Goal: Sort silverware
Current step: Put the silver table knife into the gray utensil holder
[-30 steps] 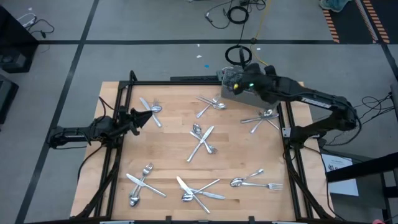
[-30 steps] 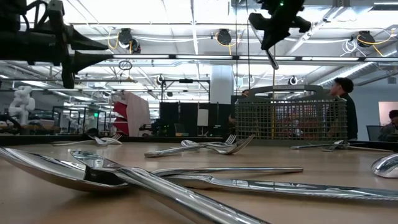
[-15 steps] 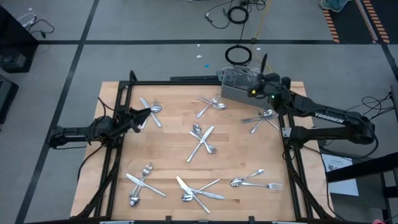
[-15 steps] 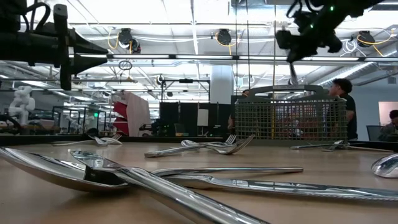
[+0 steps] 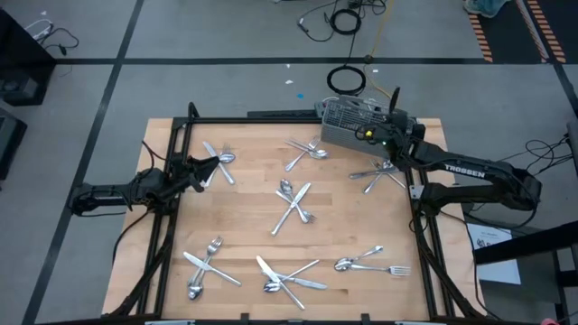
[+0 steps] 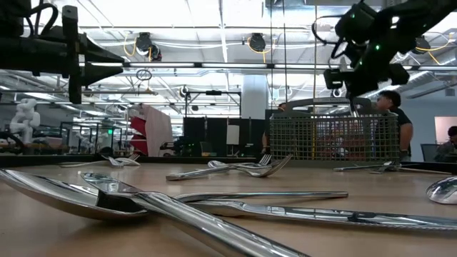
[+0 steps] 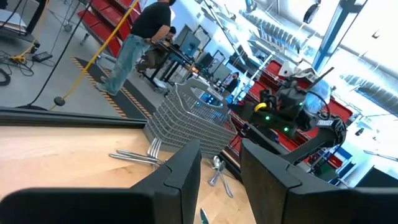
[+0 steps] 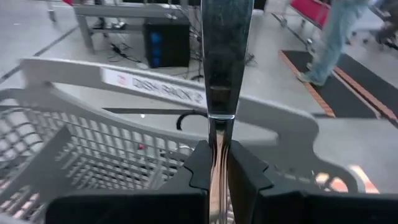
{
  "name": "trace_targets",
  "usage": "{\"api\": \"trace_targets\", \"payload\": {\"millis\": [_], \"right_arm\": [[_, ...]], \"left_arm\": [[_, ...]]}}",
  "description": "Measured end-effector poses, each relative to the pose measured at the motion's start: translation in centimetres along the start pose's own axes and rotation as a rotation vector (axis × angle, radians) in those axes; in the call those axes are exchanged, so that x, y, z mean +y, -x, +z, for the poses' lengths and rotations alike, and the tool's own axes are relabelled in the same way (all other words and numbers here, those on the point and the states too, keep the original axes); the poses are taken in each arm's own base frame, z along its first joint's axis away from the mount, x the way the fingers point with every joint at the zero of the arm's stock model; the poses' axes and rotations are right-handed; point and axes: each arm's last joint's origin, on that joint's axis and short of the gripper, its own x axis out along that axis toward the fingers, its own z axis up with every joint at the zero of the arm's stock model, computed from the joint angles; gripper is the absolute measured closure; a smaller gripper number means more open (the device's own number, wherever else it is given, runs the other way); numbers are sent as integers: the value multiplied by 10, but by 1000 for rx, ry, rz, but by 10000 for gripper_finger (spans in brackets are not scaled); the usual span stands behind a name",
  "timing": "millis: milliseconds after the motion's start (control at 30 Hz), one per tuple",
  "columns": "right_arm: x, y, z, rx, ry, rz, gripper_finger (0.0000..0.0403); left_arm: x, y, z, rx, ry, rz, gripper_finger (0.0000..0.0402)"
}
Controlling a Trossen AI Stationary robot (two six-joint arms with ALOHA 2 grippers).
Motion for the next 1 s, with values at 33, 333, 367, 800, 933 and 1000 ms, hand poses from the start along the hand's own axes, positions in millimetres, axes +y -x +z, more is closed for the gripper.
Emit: {"api": "trace_targets", "payload": {"millis": [33, 333, 367, 800, 933, 1000], "right_arm": [[-1, -2, -2, 1, -15, -9, 387], [0, -5, -8, 73, -83, 49, 345], [0, -5, -8, 80, -86, 59, 334], [3, 3, 13, 89, -141, 169, 223], [7, 17, 35, 77, -115, 300, 219], [10, 25, 45, 76, -88, 389, 219]], "left_arm": [[0, 0, 0, 0, 0, 0, 281], [0, 0, 0, 2, -2, 1, 281], [0, 0, 0, 4, -3, 3, 281], [1, 0, -2, 28, -9, -6, 281], [0, 0, -2, 33, -10, -12, 281], [1, 0, -2, 34, -10, -12, 281]]}}
